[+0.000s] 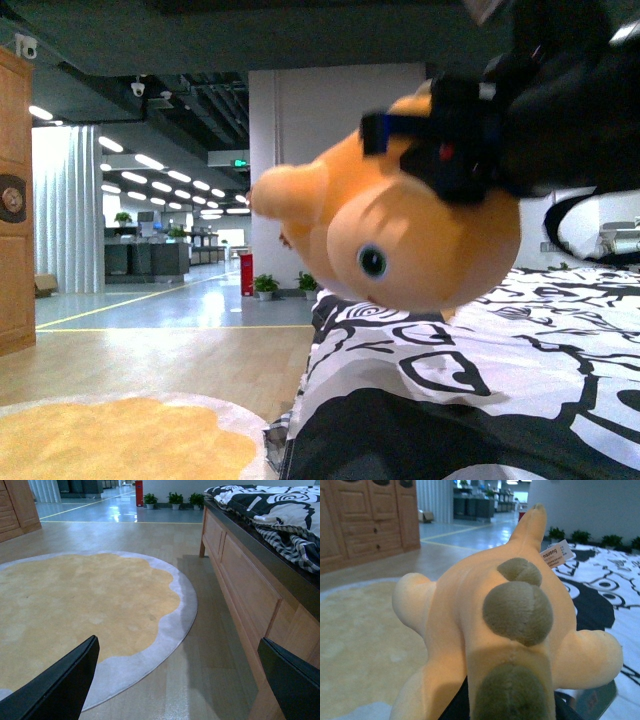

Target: Put away toys

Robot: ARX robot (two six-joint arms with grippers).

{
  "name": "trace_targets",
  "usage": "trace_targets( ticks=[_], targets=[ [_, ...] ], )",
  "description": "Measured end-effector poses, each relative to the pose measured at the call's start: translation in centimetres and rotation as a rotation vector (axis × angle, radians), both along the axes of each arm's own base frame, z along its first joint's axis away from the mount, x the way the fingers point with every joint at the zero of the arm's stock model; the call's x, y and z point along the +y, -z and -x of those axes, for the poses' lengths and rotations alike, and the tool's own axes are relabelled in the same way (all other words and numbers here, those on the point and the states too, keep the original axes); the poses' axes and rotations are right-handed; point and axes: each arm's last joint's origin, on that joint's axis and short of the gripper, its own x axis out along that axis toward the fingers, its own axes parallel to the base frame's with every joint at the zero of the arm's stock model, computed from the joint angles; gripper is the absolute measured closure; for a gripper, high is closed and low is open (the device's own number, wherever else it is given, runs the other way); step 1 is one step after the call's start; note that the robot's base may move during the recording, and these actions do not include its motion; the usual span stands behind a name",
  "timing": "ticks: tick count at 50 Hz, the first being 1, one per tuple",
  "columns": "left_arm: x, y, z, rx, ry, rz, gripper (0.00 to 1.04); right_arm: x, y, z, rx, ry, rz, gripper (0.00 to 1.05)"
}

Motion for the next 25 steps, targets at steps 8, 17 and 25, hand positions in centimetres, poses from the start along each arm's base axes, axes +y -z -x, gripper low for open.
trace_targets(
  ticks=[8,17,25],
  targets=[
    [0.0,0.0,0.0,0.0,0.0,0.0,0.06,-4.0,-3.8,3.6,-0.09,-0.048,-0.082,0.98],
    [0.0,0.0,0.0,0.0,0.0,0.0,0.06,-8.4,-3.3,7.6,-0.083,-0.121,-0.143,0.98],
    [0.0,0.0,0.0,0.0,0.0,0.0,0.06,-11.3,1.1,12.4,-0.031,-0.217,-0.187,0.98]
  ],
)
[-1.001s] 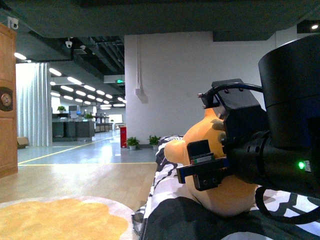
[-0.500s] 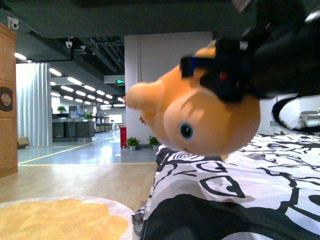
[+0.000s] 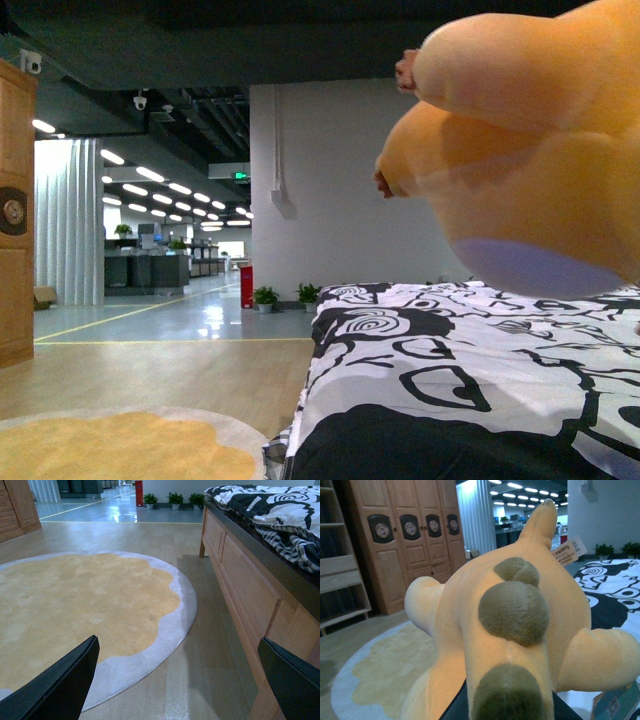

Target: Put away toys

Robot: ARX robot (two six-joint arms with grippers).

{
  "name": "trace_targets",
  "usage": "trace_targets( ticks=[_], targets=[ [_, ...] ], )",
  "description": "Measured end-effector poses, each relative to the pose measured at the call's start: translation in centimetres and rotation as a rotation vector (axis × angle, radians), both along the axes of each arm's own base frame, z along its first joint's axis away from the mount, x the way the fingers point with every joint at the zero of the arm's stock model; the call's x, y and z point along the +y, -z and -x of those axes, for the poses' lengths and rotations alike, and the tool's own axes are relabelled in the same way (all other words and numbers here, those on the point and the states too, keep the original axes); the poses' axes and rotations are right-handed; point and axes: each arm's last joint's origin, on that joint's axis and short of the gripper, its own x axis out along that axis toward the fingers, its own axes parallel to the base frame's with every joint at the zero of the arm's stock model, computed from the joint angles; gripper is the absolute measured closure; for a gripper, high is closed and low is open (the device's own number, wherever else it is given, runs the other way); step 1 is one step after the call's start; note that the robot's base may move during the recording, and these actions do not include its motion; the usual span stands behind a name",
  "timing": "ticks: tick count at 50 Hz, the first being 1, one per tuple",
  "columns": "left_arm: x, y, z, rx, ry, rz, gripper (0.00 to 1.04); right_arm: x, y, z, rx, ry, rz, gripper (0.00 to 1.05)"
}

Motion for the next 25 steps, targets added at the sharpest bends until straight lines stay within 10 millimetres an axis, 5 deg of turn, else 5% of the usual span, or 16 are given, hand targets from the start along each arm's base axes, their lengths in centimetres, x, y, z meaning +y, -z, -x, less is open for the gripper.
trace_targets(
  ticks=[14,25],
  targets=[
    [0.0,0.0,0.0,0.0,0.0,0.0,0.06,-1.1,7.3,4.9,0.087,0.013,-0.061,0.98],
    [0.0,0.0,0.0,0.0,0.0,0.0,0.06,-0.3,11.7,5.3,0.066,0.099,-0.088,0.98]
  ],
)
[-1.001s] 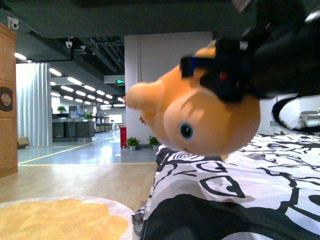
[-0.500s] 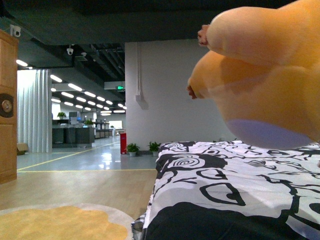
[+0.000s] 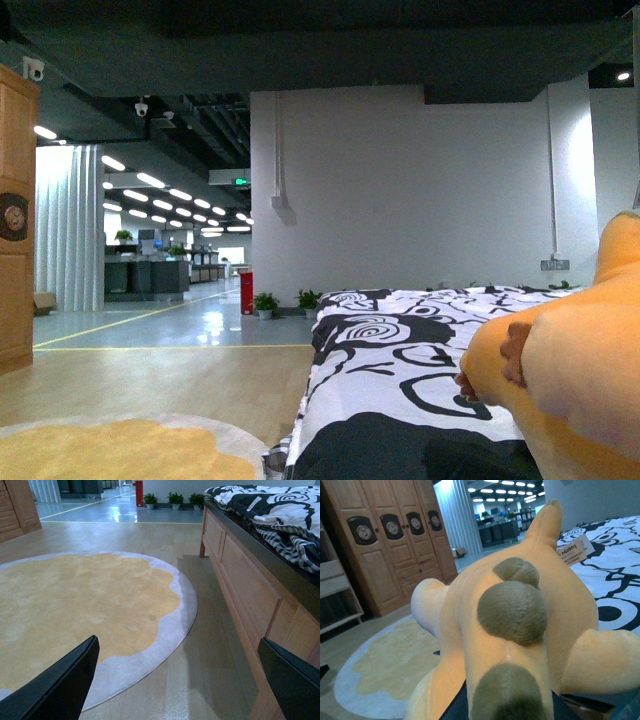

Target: Put away toys

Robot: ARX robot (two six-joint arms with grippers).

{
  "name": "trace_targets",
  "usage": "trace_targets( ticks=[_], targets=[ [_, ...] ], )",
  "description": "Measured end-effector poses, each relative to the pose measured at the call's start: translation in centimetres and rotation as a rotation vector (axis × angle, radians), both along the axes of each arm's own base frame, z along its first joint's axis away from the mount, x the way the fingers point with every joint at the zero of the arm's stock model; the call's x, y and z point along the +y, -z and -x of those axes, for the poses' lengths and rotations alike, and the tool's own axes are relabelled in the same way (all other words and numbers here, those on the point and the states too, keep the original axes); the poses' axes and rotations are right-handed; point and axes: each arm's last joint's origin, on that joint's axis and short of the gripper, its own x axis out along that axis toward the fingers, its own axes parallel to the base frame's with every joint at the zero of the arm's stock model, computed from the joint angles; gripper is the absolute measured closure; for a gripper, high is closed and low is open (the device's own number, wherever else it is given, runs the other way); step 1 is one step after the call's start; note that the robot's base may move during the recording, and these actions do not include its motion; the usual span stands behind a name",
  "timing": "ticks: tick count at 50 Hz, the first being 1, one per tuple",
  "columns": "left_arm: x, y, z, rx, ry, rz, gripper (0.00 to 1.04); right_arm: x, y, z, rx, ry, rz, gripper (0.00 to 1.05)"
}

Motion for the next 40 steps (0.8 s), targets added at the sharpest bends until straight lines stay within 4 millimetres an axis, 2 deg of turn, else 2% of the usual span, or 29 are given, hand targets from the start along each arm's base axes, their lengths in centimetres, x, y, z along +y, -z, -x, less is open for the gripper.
trace_targets(
  ticks=[10,40],
  targets=[
    [0.0,0.0,0.0,0.0,0.0,0.0,0.06,0.5,3.8,0.1,-0.037,0.047,0.049,0.98],
    [0.0,0.0,0.0,0.0,-0.005,0.0,0.06,0.3,3.7,0.4,-0.043,0.06,0.013,0.98]
  ],
)
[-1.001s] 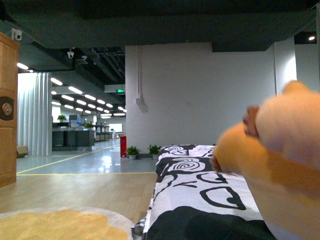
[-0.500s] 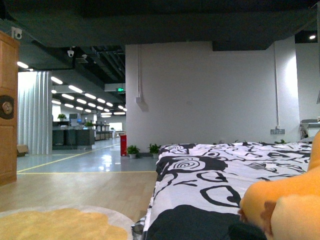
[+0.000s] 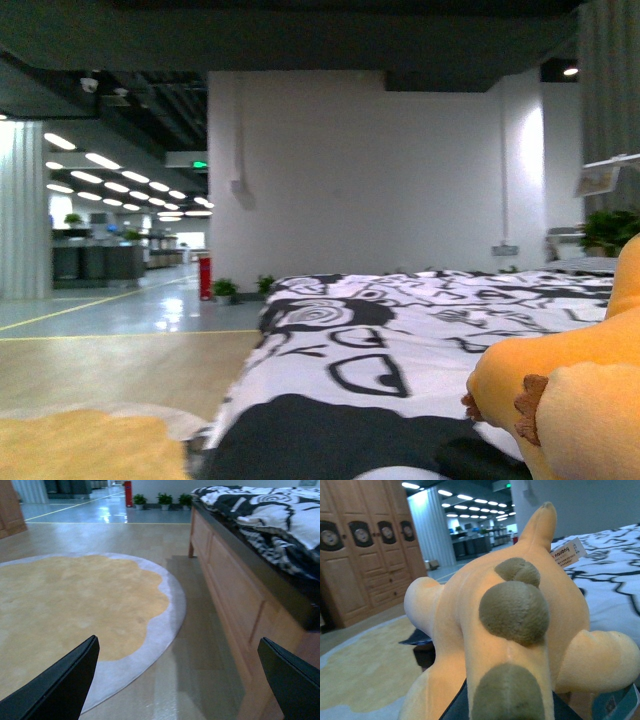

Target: Put away toys

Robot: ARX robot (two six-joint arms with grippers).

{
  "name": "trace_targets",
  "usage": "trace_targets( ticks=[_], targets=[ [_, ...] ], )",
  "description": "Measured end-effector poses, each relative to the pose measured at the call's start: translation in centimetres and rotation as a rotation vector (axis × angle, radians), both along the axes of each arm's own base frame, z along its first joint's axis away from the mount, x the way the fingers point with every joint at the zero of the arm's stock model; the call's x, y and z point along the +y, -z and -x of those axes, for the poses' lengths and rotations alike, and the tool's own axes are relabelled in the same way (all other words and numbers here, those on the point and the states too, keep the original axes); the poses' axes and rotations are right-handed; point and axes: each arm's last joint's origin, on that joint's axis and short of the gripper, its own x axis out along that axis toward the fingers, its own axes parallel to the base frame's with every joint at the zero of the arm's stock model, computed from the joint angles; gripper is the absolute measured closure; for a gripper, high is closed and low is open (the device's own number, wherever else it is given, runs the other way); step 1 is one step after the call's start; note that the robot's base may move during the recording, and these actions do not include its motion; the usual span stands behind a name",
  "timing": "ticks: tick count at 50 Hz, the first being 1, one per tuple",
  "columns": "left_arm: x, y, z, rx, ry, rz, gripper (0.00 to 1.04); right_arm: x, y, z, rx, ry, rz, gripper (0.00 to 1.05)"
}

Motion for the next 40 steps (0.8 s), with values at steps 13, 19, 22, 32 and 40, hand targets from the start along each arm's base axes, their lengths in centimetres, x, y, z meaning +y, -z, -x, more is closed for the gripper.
trace_targets(
  ticks=[13,19,22,32,40],
  targets=[
    [-0.01,0.01,-0.01,0.001,0.004,0.0,0.06,-0.06,-0.03,0.02,-0.004,0.016,-0.004,0.98],
    [-0.01,0.01,-0.01,0.001,0.003,0.0,0.06,-0.04,-0.02,0.02,-0.003,0.009,-0.002,0.98],
    [-0.01,0.01,-0.01,0.002,0.005,0.0,0.06,-0.04,-0.02,0.02,-0.003,0.009,-0.002,0.98],
    [-0.01,0.01,0.0,0.001,0.005,0.0,0.06,-0.04,-0.03,0.03,-0.003,0.01,-0.002,0.98],
    [-0.01,0.0,0.0,0.0,0.004,0.0,0.06,-0.04,-0.03,0.03,-0.003,0.009,-0.002,0.98]
  ],
)
